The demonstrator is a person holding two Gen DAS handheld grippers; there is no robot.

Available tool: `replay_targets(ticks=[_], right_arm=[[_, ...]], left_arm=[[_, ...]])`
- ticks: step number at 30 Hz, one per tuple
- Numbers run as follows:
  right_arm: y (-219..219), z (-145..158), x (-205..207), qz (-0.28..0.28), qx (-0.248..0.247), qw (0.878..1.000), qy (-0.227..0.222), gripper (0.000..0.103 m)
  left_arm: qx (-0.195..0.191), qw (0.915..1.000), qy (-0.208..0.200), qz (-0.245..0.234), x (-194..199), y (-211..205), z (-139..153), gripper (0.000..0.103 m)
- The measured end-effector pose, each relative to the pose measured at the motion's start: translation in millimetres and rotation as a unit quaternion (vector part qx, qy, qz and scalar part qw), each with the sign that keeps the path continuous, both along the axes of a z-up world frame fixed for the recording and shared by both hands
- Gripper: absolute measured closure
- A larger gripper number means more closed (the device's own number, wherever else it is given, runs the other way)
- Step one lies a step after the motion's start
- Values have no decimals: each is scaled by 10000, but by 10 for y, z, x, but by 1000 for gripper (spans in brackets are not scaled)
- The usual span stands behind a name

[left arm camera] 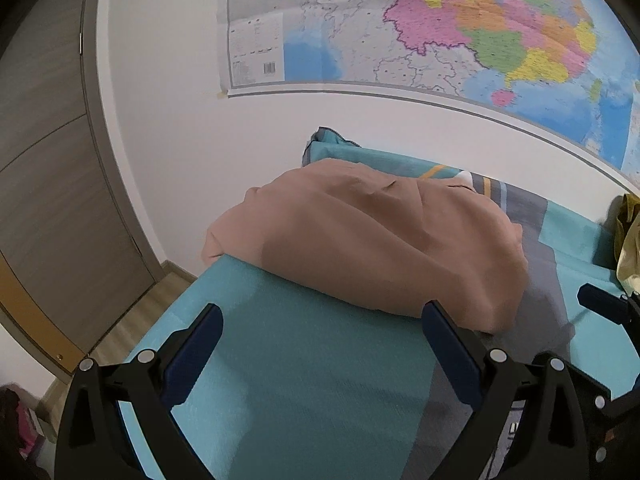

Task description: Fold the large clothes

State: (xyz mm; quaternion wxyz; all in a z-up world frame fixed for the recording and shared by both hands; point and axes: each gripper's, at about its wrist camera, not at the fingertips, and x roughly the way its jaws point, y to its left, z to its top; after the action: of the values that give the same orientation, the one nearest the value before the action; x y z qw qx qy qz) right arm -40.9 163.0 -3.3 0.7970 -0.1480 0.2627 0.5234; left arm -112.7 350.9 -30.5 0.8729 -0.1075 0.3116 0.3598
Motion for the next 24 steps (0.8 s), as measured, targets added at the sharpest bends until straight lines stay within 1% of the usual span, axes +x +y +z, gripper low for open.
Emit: replay_targets(ticks=[5, 24], right_arm=[[-62, -2, -11, -59, -15, 10000, 43, 6], [-218, 4, -27, -139, 23, 9999, 77, 6]], left_arm=[[-46, 10000, -45, -30, -22, -68, 10, 7], [133, 9998, 16, -127, -36, -241, 5, 7]])
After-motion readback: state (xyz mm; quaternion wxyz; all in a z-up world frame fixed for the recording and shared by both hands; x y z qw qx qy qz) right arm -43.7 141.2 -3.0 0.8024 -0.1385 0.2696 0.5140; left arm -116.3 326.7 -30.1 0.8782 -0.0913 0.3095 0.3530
